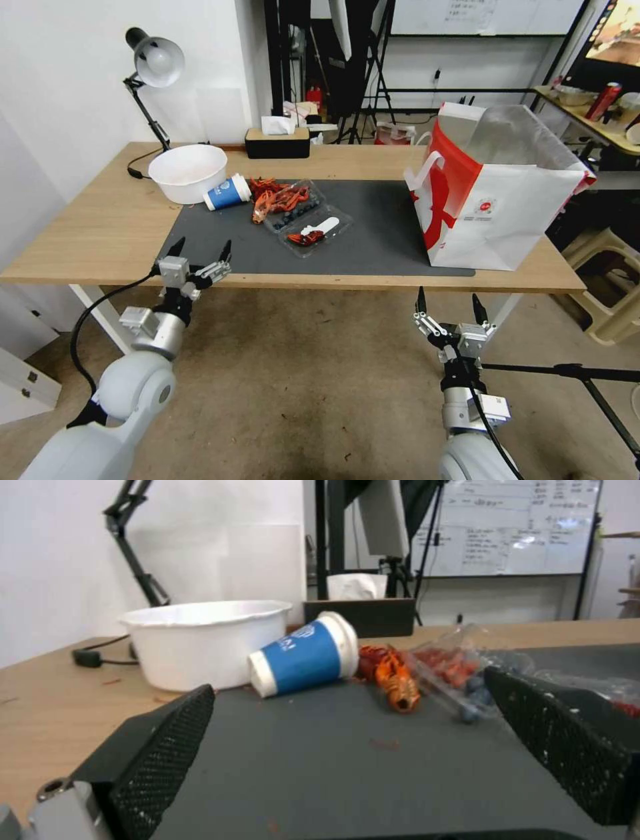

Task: Pick up the trash from the table and place it into the takeout bag.

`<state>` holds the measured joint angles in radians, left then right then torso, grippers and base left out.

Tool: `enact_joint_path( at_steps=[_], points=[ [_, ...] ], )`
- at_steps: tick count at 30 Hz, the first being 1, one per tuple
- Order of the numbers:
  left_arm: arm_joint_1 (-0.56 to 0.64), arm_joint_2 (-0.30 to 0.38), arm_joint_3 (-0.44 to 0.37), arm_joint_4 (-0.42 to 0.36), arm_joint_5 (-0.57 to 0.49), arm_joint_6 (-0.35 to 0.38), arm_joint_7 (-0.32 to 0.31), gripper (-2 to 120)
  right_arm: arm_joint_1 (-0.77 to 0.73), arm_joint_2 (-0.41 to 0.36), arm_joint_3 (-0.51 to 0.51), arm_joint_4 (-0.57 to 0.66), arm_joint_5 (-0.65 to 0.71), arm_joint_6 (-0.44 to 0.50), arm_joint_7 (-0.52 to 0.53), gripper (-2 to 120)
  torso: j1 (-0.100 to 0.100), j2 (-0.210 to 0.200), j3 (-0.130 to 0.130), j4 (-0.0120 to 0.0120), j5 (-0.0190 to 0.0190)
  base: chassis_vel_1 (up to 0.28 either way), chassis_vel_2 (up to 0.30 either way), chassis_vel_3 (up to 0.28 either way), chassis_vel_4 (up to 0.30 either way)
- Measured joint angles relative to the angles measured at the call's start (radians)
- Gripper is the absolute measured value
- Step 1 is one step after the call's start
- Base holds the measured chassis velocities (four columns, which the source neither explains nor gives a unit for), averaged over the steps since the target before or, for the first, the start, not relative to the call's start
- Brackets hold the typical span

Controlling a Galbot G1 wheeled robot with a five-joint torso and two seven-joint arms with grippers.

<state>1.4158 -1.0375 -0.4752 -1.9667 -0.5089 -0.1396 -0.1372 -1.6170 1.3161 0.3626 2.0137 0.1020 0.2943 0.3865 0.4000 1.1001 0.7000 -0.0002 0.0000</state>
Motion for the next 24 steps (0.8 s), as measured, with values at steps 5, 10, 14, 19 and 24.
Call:
enact_joint_path(
  at_steps=[5,10,14,19,24],
  points=[
    [0.064,-0.034,-0.029,0.003,0.026,-0.043,0.013,100,0.002,-0.001,0.001,-0.007,0.004,0.005,-0.002,100,0.0,0.0,0.0,0.0001,0.0,0.0,0.0,0.0,0.0],
    [0.11,-0.063,-0.053,0.008,0.046,-0.072,0.018,100,0.007,-0.001,-0.001,-0.011,0.007,0.008,-0.006,100,0.0,0.0,0.0,0.0002,-0.0001,0.0,0.0,0.0,0.0],
    [0.134,-0.076,-0.063,0.01,0.055,-0.086,0.02,100,0.008,0.0,-0.002,-0.011,0.007,0.009,-0.006,100,0.0,0.0,0.0,0.0002,0.0,0.0,0.0,0.0,0.0],
    [0.147,-0.084,-0.067,0.013,0.059,-0.096,0.022,100,0.006,0.0,-0.002,-0.011,0.007,0.009,-0.006,100,0.0,0.0,0.0,0.0002,-0.0001,0.0,0.0,0.0,0.0],
    [0.136,-0.075,-0.067,0.012,0.061,-0.096,0.022,100,0.005,0.0,-0.002,-0.011,0.007,0.01,-0.006,100,0.0,0.0,0.0,0.0002,0.0001,0.0,0.0,0.0,0.0]
  ],
)
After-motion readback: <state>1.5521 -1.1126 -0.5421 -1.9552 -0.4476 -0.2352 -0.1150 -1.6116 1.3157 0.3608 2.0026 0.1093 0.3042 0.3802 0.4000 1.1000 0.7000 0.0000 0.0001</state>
